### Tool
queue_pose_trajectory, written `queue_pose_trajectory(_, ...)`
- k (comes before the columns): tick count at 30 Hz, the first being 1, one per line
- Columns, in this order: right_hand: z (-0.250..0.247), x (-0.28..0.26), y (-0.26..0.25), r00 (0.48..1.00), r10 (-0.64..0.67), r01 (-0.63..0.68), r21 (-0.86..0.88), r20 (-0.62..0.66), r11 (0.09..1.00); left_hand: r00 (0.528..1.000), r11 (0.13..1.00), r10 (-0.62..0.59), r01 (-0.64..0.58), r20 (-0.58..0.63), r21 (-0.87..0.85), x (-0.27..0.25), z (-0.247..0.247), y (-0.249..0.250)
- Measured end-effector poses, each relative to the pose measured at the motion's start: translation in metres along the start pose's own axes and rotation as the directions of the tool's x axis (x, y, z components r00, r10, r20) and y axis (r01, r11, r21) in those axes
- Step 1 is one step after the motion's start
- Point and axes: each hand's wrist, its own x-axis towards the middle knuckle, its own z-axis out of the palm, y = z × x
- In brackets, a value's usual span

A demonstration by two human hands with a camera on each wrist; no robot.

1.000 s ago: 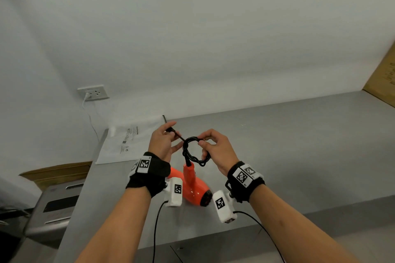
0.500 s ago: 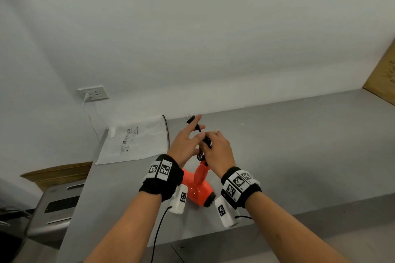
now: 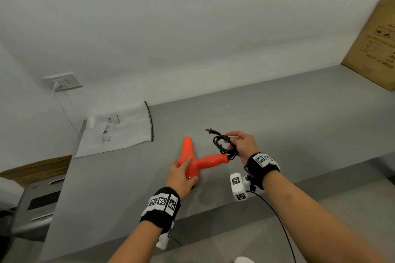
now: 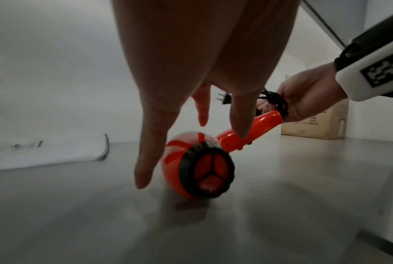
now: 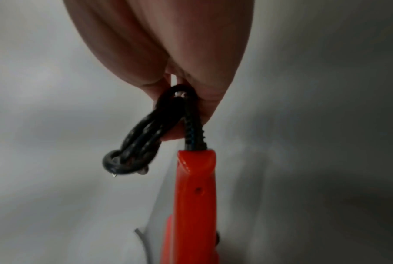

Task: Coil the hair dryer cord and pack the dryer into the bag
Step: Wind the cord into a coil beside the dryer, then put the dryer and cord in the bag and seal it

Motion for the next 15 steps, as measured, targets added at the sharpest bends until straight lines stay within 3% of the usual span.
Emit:
queue_pose_trajectory(5,-0.03,0.017,0.058,0.994,0.088,-0.093,-0.075,-0.07,0.993,0.999,0.999,0.027,-0.027,0.021,0.024,0.0,0.022,-0.005)
queue_pose_trajectory(10,-0.039,0.028,0.096,0.998,0.061,-0.067,-0.326,-0.026,0.943,0.999,0.979,0.018,-0.011,-0.03,0.201,-0.008,0.033,0.005)
queue_pose_trajectory(15,-0.034,0.021,0.109,0.984,-0.156,0.173,-0.674,0.086,0.719,0.998,0.97,0.03,-0.016,-0.053,0.241,-0.011,0.04,0.01)
